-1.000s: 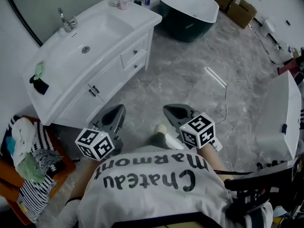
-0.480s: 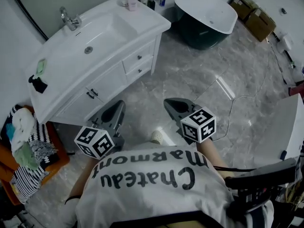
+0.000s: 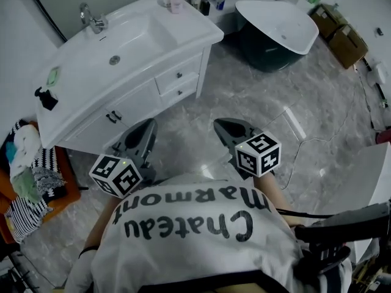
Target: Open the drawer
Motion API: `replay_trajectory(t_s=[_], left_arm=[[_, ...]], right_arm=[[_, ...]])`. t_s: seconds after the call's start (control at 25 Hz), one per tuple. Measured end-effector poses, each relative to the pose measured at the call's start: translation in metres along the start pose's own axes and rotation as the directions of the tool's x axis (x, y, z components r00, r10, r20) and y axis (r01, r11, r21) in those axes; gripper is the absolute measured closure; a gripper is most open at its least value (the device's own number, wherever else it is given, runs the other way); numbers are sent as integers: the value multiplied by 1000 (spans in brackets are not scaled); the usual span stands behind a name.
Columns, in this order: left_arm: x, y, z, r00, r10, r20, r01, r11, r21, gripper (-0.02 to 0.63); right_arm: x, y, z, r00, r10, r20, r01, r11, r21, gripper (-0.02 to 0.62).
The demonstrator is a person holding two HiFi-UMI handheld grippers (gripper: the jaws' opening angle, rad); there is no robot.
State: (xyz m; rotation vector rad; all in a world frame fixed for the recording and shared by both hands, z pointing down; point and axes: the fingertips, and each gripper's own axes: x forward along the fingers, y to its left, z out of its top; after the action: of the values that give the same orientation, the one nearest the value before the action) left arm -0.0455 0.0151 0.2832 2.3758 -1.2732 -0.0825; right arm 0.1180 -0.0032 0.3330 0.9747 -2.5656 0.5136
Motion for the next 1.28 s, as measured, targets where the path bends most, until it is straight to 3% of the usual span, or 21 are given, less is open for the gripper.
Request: replay_trajectory(t_s=[0.2,0.36,0.6,0.96,1.28], left_arm=[[16,-12,-10,998,-47,-44,48,999,14,598],[37,-19,-15,995,-55,-84,63,993,99,598],[58,-20,-35,988,-71,-135,71,997,0,598],[90,-14,-36,983,-106,-149,108,994,6,598],[131,31,-11,984,-105,-142,104,994,-19,598]], right_arm=[[-9,-18,2,1000,-1,28,0,999,34,585],[-8,-29,4,999,17,50,-20,998,61,584],[-3,-41,0,996,42,80,-53,988,146,585],[13,-61,-2,997,46,64,-57,984,168,584],[64,-85,26,995,83,51,-90,981,170,584]])
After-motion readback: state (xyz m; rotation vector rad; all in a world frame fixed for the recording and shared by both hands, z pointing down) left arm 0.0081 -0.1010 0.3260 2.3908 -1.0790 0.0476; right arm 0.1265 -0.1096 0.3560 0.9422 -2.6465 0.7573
